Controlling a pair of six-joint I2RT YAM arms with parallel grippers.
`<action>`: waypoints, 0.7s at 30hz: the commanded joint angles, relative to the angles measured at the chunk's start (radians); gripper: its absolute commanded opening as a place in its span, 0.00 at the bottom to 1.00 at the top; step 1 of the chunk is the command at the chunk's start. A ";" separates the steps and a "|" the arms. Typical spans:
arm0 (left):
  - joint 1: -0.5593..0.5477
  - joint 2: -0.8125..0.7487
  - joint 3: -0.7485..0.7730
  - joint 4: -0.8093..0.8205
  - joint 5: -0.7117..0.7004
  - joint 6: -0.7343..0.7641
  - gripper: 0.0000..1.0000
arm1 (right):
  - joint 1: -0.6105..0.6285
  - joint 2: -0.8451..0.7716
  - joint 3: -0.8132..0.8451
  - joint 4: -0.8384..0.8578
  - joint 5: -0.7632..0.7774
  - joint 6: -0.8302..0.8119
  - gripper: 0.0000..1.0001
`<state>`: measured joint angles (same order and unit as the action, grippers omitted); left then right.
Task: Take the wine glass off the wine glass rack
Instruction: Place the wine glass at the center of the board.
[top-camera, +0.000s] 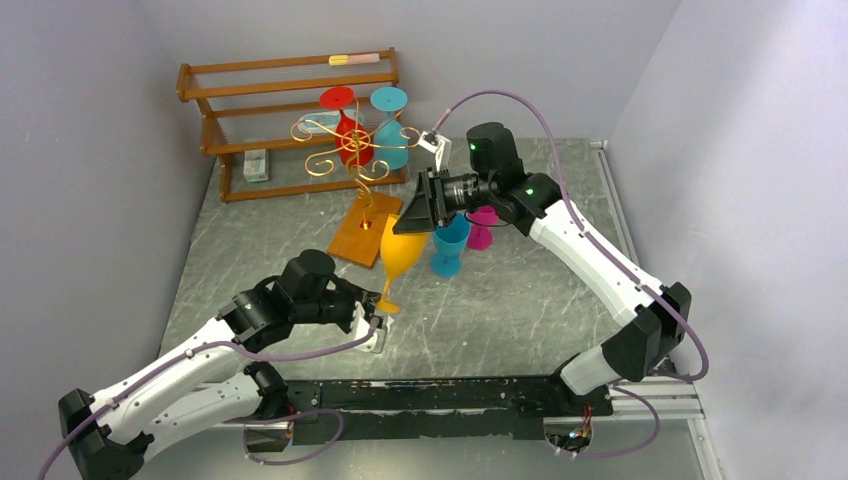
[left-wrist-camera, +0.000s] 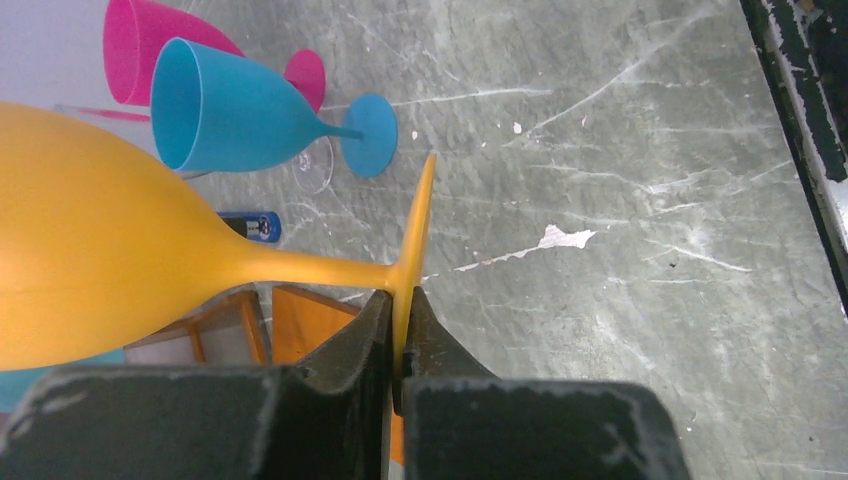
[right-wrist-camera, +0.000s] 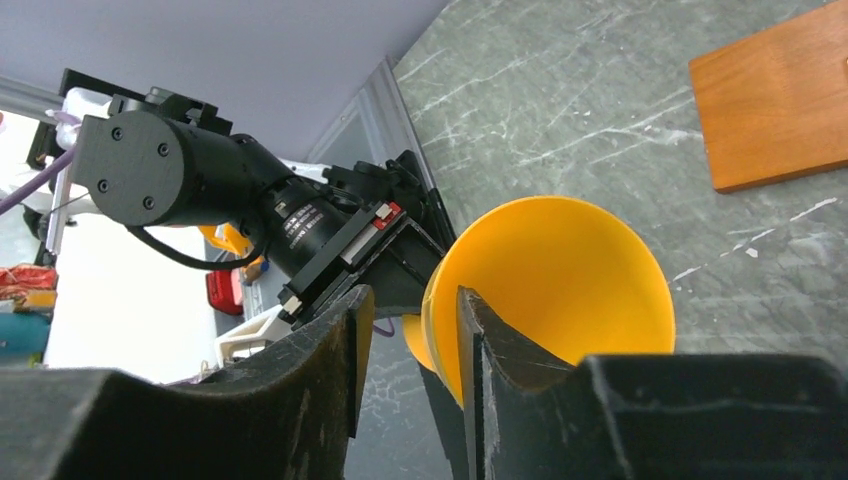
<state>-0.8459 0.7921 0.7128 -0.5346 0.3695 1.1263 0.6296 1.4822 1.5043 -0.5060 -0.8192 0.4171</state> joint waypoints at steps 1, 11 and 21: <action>-0.004 0.009 -0.016 0.004 -0.053 0.021 0.05 | 0.010 0.026 0.042 -0.068 -0.004 0.003 0.38; -0.004 0.009 -0.019 -0.019 -0.098 0.051 0.05 | 0.027 0.063 0.039 -0.066 -0.054 0.017 0.29; -0.011 0.004 -0.023 -0.018 -0.095 0.030 0.05 | 0.032 0.072 0.043 -0.066 -0.078 0.016 0.18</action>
<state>-0.8543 0.7982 0.6960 -0.5674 0.3099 1.1667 0.6418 1.5475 1.5257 -0.5438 -0.8417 0.4221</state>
